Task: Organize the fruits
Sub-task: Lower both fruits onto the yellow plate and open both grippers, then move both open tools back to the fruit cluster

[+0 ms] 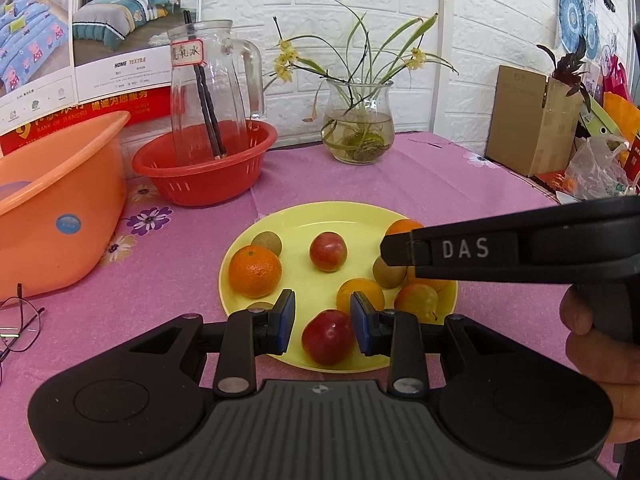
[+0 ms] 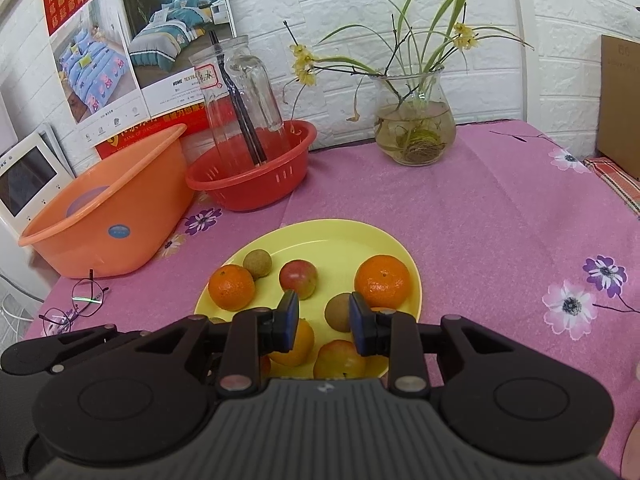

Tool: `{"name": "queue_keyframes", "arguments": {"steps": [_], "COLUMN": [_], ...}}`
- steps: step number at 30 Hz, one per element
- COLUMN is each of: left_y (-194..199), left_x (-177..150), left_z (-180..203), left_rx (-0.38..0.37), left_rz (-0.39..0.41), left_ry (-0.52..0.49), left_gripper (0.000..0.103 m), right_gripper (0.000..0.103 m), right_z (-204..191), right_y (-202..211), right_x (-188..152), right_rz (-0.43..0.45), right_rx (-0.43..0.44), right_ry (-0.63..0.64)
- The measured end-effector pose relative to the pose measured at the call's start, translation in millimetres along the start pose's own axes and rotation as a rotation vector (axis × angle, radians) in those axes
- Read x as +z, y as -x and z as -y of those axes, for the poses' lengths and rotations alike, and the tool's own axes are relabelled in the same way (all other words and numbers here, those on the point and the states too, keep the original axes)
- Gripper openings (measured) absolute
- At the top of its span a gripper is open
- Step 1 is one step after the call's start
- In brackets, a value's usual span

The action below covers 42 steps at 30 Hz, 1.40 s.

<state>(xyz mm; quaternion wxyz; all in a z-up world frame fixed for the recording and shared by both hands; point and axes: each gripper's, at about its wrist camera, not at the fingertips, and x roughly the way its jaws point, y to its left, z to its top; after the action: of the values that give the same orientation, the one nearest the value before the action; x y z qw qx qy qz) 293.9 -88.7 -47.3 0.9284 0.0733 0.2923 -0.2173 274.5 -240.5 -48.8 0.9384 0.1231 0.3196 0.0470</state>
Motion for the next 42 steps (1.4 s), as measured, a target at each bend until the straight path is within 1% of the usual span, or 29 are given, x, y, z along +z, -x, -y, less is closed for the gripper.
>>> {"name": "queue_keyframes", "arguments": {"steps": [7,14,18,21,25,30,35,40,42], "left_y": [21.2,51.4,71.2,83.2,96.4,108.9,121.6,136.3,140.8], "left_x": [-4.5,-13.6,-21.3,-27.5,-39.1,-54.7,-67.0,-79.4,-85.3], "left_z": [-3.7,-1.5,-0.2,-0.1,2.8,7.4,12.2,21.7,25.4], "left_rx": [-0.002,-0.011,-0.007,-0.011,-0.009,-0.011,-0.022,-0.025,-0.023], "left_rz": [0.016,0.037,0.052,0.053,0.047,0.031,0.026,0.044,0.047], "left_ry": [0.020,0.011,0.012,0.019,0.019,0.007,0.009,-0.023,-0.043], "left_gripper": [0.029,0.029,0.034,0.035,0.040,0.042,0.044,0.053,0.054], "right_gripper": [0.076,0.076,0.076,0.076,0.076,0.076,0.076,0.076,0.076], "right_z": [-7.3,-14.8,-18.9,-22.8,-23.5,-25.0,-28.6,-34.7,-36.0], "right_y": [23.0,52.1,68.7,78.2,90.7,105.2,118.4,131.2,135.5], "right_x": [-1.6,-7.7,-14.1,-20.6,-30.8,-44.8,-57.5,-72.5,-80.1], "right_rz": [0.023,0.044,0.051,0.044,0.040,0.033,0.038,0.047,0.046], "right_rx": [0.008,0.014,0.021,0.009,0.003,-0.012,-0.007,0.010,0.015], "right_ry": [0.015,0.042,0.057,0.081,0.093,0.108,0.122,0.146,0.156]}}
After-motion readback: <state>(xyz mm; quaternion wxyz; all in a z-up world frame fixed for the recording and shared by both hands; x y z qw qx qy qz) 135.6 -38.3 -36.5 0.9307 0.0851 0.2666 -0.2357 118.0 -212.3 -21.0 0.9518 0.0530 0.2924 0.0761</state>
